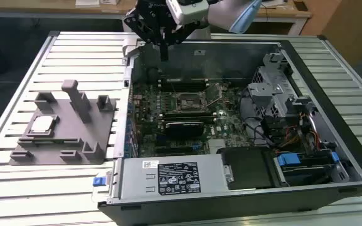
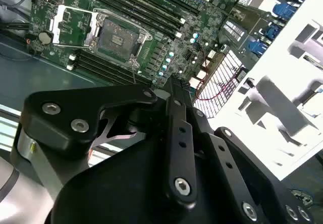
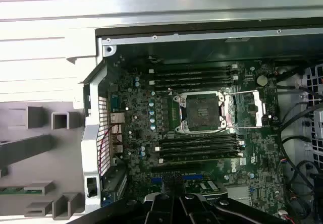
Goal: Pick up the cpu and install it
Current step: 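Reach for the cpu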
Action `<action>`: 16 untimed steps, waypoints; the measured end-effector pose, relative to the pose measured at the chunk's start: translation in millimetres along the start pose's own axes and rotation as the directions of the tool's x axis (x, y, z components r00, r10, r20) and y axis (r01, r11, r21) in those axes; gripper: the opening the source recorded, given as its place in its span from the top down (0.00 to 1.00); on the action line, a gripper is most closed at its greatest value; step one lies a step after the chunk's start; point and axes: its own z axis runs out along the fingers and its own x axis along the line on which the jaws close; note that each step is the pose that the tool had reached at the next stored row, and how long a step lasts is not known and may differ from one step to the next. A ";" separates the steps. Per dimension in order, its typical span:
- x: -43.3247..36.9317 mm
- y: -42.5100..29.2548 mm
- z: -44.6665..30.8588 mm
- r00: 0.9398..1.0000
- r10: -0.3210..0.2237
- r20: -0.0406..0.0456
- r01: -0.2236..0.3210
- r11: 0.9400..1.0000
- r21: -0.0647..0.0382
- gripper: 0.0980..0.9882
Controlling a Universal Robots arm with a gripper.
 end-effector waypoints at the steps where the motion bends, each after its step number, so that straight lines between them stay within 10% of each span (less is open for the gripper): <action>1: 0.0 0.0 0.0 1.000 0.000 0.000 0.000 1.000 0.000 0.99; 16: 1.8 -0.2 -0.1 1.000 0.000 0.000 0.000 1.000 0.000 0.99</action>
